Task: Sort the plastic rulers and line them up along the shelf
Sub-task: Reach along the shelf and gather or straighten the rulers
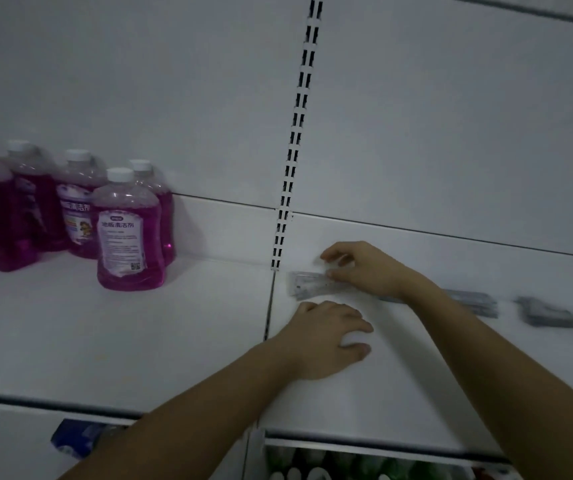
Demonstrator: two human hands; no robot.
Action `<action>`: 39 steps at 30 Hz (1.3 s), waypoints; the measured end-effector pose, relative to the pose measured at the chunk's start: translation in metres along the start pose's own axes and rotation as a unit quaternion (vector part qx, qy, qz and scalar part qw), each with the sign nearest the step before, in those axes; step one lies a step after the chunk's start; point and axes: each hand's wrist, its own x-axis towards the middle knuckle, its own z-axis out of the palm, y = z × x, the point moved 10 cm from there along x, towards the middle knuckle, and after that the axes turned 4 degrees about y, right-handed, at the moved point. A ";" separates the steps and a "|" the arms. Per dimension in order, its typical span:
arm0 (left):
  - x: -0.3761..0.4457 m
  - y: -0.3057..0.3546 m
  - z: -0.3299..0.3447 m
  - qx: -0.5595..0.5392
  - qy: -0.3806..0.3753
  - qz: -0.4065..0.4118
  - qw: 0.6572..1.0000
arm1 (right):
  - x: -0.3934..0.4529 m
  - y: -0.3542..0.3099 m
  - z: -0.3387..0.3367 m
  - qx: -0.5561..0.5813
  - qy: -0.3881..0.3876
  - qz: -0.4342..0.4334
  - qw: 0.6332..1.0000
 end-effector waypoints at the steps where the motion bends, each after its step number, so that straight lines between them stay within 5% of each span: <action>1: 0.000 0.000 0.000 0.001 0.001 0.002 1.000 | -0.008 0.003 -0.005 0.003 0.024 0.011 1.000; 7: -0.001 0.006 -0.006 0.027 0.016 0.012 0.999 | -0.082 0.032 -0.016 -0.017 0.105 0.114 0.988; 15: 0.012 0.032 -0.006 0.132 -0.022 -0.046 0.990 | -0.179 0.085 -0.038 -0.089 0.079 0.252 0.960; 19: 0.030 0.074 0.000 0.084 -0.048 -0.032 0.995 | -0.229 0.105 -0.068 -0.091 0.095 0.278 0.952; 39: 0.119 0.518 0.191 0.041 -0.095 0.113 0.988 | -0.610 0.298 -0.279 -0.104 0.200 0.407 0.885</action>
